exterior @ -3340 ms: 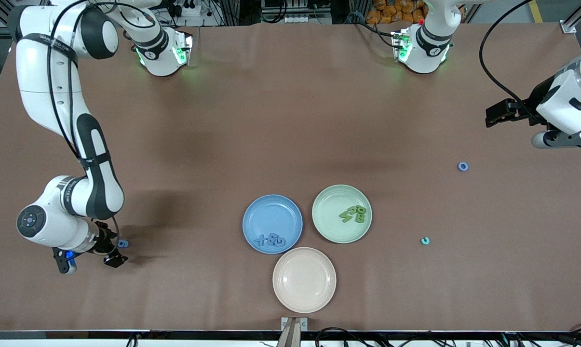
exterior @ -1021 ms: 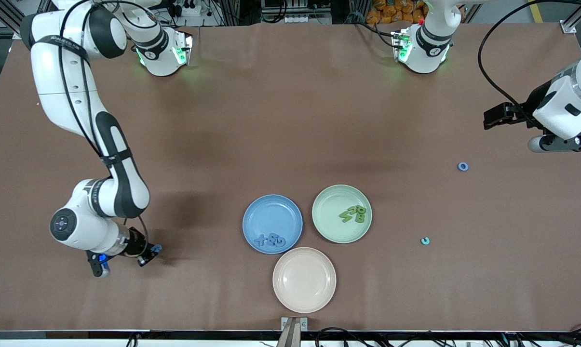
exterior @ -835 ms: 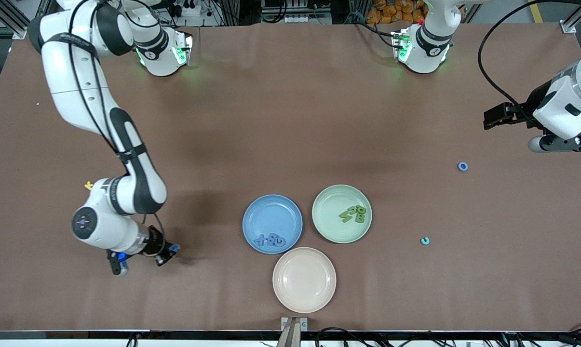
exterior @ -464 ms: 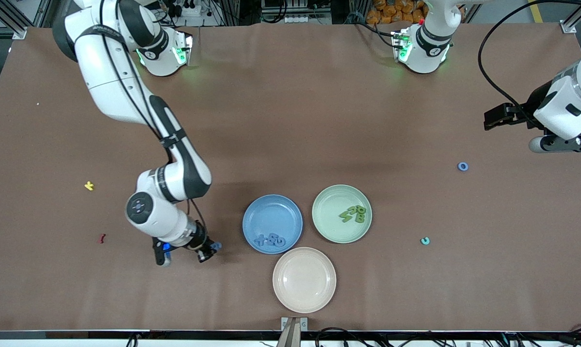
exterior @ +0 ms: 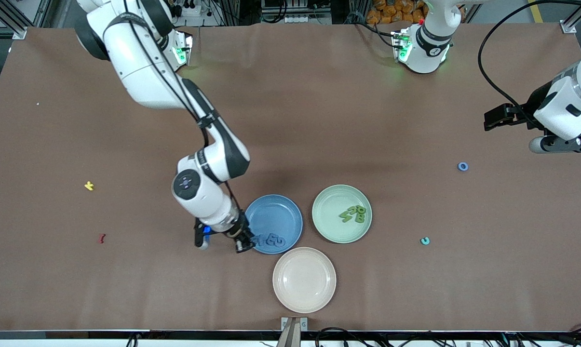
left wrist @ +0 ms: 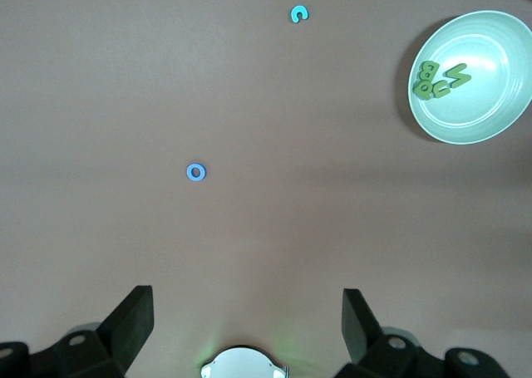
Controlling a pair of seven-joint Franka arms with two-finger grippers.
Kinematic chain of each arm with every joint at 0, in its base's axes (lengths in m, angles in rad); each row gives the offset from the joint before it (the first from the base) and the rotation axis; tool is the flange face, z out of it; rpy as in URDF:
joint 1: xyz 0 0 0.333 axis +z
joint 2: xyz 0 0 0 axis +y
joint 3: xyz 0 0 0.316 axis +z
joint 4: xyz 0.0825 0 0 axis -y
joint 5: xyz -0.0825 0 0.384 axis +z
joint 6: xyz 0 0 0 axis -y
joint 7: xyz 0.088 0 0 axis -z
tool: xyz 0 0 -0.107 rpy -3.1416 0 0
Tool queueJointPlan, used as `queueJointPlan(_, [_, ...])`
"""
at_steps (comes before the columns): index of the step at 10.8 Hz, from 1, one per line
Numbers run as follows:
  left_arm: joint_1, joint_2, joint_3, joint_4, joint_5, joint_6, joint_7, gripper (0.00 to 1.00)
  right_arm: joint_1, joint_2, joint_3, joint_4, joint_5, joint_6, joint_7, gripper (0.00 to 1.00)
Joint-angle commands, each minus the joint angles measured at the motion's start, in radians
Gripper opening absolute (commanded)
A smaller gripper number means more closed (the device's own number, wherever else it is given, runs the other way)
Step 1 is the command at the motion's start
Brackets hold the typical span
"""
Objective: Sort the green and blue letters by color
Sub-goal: 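Carry the blue 9 with the right gripper onto the blue plate and release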
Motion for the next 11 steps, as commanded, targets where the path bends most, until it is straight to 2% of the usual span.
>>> queueJointPlan(1, [0.008, -0.001, -0.001, 0.001, -0.014, 0.009, 0.027, 1.0, 0.089, 0.008, -0.015, -0.005, -0.011, 0.031, 0.068, 1.0])
queueJointPlan(4, [0.006, -0.001, -0.001, 0.0, -0.017, 0.009, 0.027, 1.0, 0.086, 0.008, -0.017, -0.037, -0.152, 0.017, 0.06, 1.0])
queueJointPlan(5, [0.008, -0.002, -0.001, 0.0, -0.017, 0.009, 0.027, 1.0, 0.075, 0.007, -0.02, -0.045, -0.173, 0.003, 0.048, 1.0])
queueJointPlan(6, [0.006, -0.002, -0.001, 0.0, -0.017, 0.009, 0.027, 1.0, 0.069, 0.005, -0.022, -0.045, -0.216, -0.05, -0.02, 1.0])
queueJointPlan(9, [0.008, -0.002, -0.001, 0.0, -0.018, 0.01, 0.027, 1.0, 0.001, -0.027, -0.017, -0.077, -0.226, -0.233, -0.362, 1.0])
queueJointPlan(11, [0.006, -0.002, -0.001, 0.001, -0.015, 0.009, 0.027, 1.0, -0.025, -0.047, -0.023, -0.104, -0.226, -0.322, -0.481, 1.0])
